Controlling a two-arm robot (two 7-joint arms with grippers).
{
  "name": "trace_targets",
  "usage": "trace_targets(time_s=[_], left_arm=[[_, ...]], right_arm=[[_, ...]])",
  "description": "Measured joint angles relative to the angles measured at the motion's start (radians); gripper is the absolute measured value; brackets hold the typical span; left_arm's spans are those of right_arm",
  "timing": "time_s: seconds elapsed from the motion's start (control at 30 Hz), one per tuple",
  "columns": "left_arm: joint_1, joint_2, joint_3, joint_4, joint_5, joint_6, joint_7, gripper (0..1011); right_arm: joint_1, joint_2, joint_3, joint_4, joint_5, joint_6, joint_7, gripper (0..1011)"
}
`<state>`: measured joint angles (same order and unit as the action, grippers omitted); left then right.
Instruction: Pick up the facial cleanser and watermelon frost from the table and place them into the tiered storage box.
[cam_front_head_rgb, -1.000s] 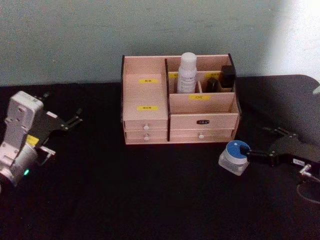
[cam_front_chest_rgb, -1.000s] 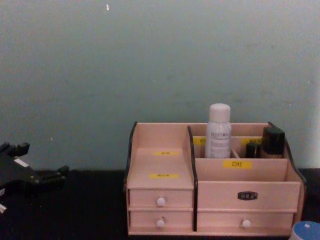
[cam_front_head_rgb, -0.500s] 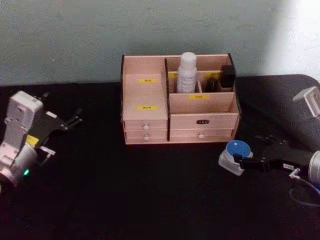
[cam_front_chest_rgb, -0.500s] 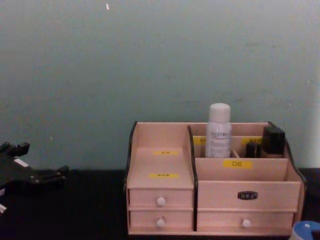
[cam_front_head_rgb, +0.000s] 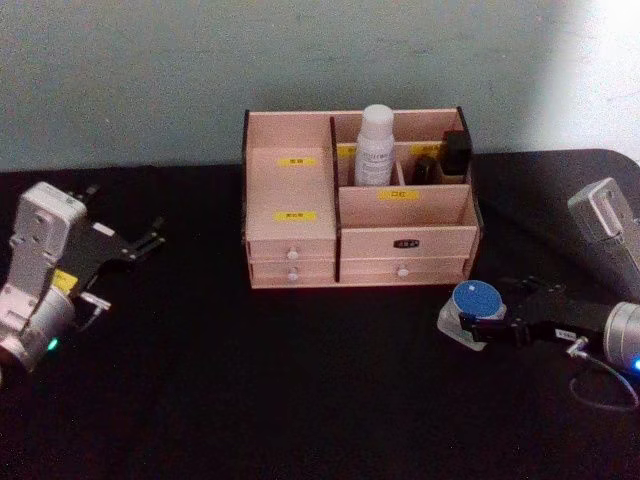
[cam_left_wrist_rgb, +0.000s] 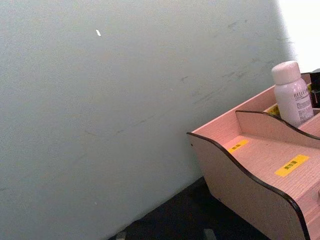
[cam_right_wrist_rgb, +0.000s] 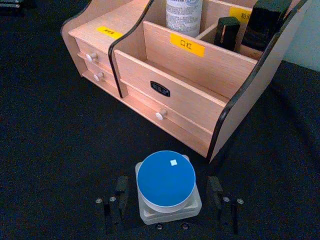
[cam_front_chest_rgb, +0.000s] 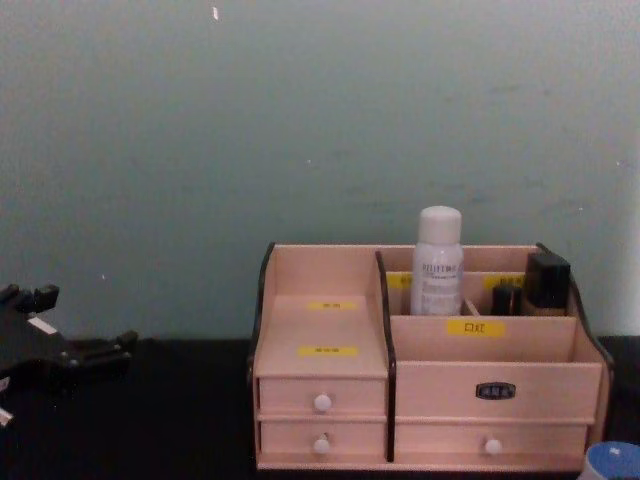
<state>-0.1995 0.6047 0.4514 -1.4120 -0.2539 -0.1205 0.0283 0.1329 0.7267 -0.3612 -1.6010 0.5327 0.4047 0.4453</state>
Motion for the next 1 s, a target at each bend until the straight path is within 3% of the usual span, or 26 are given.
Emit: trace_targets(time_s=[0.37, 1.0], left_arm=[[0.000, 0.000, 0.000, 0.000, 0.000, 0.000, 0.000, 1001], [0.000, 0.000, 0.000, 0.000, 0.000, 0.000, 0.000, 1001]], right_arm=[[0.023, -0.007, -0.022, 0.027, -0.006, 0.000, 0.008, 1002], [0.031, -0.012, -0.028, 0.035, -0.018, -0.014, 0.002, 1002]])
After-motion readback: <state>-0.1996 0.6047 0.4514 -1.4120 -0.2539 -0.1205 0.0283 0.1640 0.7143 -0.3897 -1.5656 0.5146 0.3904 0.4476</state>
